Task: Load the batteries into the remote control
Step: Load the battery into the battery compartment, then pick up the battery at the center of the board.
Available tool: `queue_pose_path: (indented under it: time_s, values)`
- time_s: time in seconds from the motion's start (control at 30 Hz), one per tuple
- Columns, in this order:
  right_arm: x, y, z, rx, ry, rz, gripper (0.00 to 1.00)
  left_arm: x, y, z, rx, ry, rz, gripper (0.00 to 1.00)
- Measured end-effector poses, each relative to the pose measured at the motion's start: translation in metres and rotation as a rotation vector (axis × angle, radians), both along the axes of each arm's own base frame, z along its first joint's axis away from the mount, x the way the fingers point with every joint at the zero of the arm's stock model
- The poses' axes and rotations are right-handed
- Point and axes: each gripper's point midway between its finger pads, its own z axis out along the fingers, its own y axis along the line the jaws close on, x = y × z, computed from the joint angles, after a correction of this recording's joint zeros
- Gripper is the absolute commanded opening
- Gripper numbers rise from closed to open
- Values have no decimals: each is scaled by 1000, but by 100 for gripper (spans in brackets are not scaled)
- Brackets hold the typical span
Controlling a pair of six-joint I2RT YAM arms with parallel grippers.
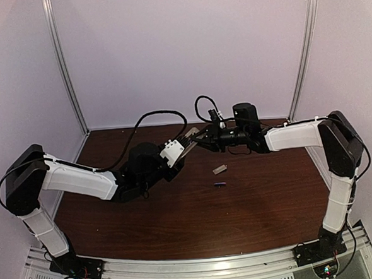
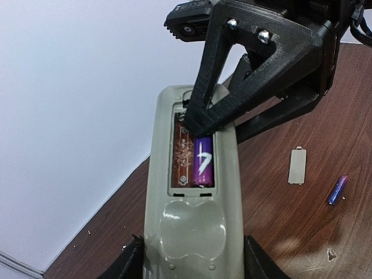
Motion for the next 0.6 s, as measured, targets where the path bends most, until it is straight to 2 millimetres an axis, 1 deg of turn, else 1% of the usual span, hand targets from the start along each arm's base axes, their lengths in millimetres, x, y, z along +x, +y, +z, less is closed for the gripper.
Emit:
queue_pose_path:
  time_s: [0.1, 0.23, 0.3, 0.37, 0.4, 0.5, 0.6]
  values:
    - [1, -2, -2, -31, -15, -9, 53, -1, -1, 0, 11, -4, -6, 0]
    - [5, -10, -14, -83, -11, -29, 72, -2, -2, 0, 27, -14, -12, 0]
    - [7, -14, -15, -103, -13, -32, 82, -2, -2, 0, 32, -19, -13, 0]
    - [9, -20, -16, -119, -10, -38, 96, -1, -2, 2, 27, -24, -11, 0]
    - [9, -24, -16, -132, -15, -39, 99, -1, -2, 3, 25, -27, -11, 0]
    - [11, -35, -14, -157, -13, -52, 100, 0, -2, 7, 13, -37, -7, 0]
    - [10, -44, -7, -172, -32, -54, 100, 0, -2, 10, 4, -44, -6, 0]
